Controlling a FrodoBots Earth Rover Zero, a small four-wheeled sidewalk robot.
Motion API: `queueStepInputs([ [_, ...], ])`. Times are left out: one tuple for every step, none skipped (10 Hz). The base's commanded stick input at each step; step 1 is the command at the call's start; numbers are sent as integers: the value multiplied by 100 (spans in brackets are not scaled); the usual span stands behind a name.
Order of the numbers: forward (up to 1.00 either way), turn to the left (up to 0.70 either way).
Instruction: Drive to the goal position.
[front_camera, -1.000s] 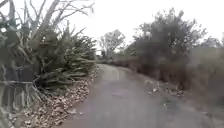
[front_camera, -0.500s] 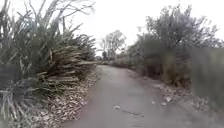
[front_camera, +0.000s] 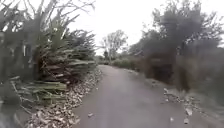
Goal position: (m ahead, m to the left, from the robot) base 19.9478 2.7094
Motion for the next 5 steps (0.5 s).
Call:
queueStepInputs([
  [100, 0],
  [100, 0],
  [100, 0],
  [100, 0],
  [100, 0],
])
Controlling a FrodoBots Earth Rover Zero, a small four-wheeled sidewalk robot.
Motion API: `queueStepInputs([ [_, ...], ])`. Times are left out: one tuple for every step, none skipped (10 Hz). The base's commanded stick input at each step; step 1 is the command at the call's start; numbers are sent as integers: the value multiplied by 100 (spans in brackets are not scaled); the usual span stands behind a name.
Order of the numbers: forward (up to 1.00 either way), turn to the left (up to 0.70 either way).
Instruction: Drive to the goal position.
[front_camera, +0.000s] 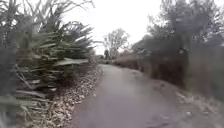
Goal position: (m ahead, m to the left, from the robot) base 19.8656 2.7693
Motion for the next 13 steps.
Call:
queueStepInputs([
  [100, 0],
  [100, 0],
  [100, 0],
  [100, 0],
  [100, 0],
  [100, 0],
  [100, 0],
  [100, 0],
  [100, 0],
  [100, 0],
  [100, 0],
  [100, -2],
  [100, -16],
])
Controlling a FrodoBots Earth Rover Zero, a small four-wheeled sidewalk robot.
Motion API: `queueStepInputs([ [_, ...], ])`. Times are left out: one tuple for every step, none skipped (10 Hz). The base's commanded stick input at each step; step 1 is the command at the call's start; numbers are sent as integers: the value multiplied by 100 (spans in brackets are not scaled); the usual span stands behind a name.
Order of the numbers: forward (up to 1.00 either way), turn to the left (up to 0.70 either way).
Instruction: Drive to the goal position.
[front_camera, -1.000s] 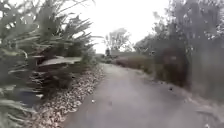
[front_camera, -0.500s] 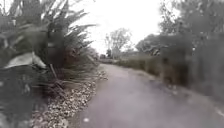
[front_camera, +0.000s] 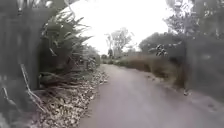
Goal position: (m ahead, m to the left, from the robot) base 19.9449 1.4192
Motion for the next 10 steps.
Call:
queueStepInputs([
  [100, -31],
  [100, -40],
  [100, -40],
  [100, -40],
  [100, 0],
  [100, 0],
  [100, 0],
  [100, 0],
  [100, 0],
  [100, 0],
])
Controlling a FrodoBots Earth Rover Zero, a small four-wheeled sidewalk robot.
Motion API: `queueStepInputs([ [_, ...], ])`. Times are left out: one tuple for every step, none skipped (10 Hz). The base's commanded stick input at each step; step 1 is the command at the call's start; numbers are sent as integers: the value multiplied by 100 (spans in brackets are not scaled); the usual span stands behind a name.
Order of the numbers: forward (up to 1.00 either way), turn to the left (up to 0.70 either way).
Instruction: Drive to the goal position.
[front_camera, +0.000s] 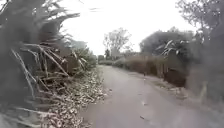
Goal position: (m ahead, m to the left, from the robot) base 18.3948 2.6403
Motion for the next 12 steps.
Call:
queueStepInputs([
  [100, 0],
  [100, 0],
  [100, 0],
  [100, 0],
  [100, 0],
  [100, 0],
  [100, 0],
  [100, 0],
  [100, 0],
  [100, -40],
  [100, -40],
  [100, -40],
])
